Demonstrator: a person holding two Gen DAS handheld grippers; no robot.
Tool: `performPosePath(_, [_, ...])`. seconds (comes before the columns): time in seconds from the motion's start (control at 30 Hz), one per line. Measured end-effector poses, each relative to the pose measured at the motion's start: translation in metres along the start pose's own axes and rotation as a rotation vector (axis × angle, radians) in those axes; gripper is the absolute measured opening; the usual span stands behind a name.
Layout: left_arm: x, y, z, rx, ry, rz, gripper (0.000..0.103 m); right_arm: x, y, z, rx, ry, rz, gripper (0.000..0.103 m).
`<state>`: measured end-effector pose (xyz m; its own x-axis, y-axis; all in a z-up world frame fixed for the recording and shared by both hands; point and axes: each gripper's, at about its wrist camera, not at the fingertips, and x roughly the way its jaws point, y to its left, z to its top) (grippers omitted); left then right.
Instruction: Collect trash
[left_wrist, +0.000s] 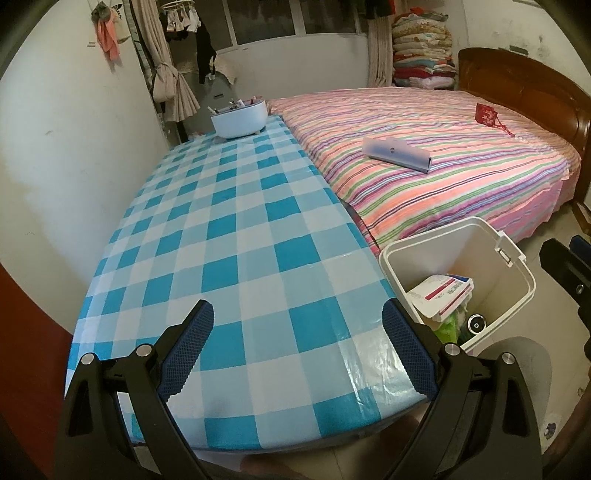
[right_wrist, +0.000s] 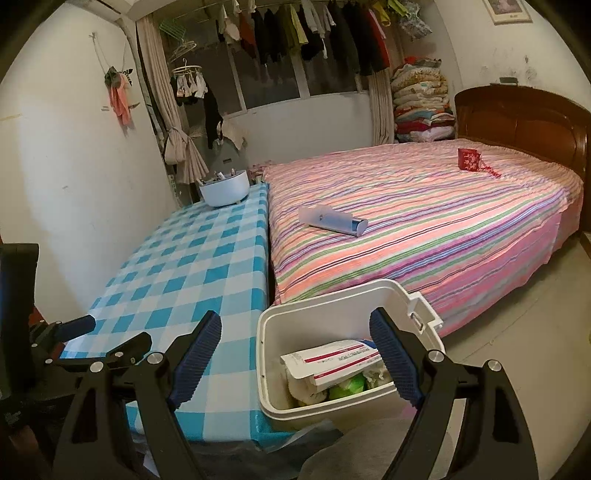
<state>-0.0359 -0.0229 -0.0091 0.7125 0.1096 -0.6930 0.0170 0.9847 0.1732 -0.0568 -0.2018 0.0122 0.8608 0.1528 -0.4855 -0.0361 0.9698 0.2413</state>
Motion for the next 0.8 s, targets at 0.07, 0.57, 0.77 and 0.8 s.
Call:
performPosePath(0.07, [0.002, 0.0, 0.001, 0.001, -0.001, -0.007, 0.091, 0.002, 0.001, 0.0, 0.004, -0.001, -0.008, 0.08])
performPosePath(0.57, [0.012, 0.012, -0.002, -0.019, 0.037, -0.003, 0.091, 0.016, 0.007, 0.0, -0.006, 0.024, -0.006, 0.08])
performPosePath(0.77, [0.009, 0.007, 0.001, 0.013, 0.035, 0.007, 0.091, 0.017, 0.007, -0.001, -0.008, 0.025, -0.007, 0.08])
performPosePath(0.8, [0.009, 0.006, 0.001, 0.015, 0.034, 0.005, 0.091, 0.017, 0.007, -0.002, -0.008, 0.026, -0.007, 0.08])
